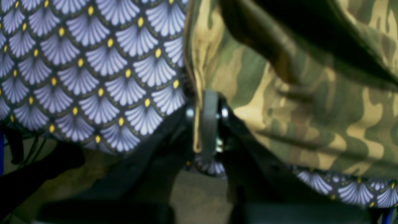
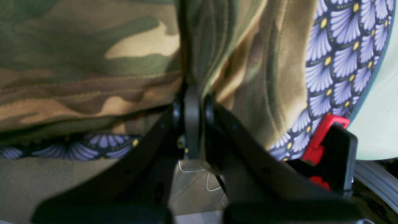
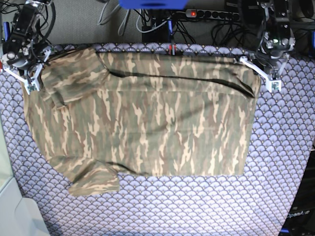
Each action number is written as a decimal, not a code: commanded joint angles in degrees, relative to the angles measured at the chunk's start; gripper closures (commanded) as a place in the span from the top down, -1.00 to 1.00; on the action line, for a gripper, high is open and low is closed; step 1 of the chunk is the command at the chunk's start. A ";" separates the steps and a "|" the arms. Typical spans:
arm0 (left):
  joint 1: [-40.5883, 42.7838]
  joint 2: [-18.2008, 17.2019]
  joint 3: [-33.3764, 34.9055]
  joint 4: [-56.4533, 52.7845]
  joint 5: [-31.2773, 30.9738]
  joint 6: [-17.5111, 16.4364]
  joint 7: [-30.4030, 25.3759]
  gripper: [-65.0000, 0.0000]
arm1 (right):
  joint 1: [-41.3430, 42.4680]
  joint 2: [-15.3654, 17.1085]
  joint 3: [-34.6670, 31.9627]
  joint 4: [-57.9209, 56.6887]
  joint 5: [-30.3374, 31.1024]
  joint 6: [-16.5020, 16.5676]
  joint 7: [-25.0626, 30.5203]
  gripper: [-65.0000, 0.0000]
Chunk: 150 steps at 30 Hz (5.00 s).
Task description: Fold the T-shirt properly
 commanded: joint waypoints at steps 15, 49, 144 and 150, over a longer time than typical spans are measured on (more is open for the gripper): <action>-0.43 0.58 -5.53 1.17 0.60 -9.03 -1.37 0.24 | 5.39 -0.33 17.60 1.17 -0.74 -0.05 -0.61 0.00; -0.16 0.67 -12.56 1.26 0.51 -9.12 -1.37 0.24 | 5.74 -6.48 8.11 15.68 -0.74 -0.05 -9.40 0.01; -2.36 1.02 -12.65 1.17 0.60 -9.12 -0.75 0.23 | 30.97 -4.28 -12.90 -1.37 5.06 -0.05 -19.78 -1.00; -2.10 0.93 -12.65 1.26 0.60 -9.12 -0.75 0.23 | 32.73 -4.90 -13.25 -1.55 5.06 -0.05 -19.07 -1.00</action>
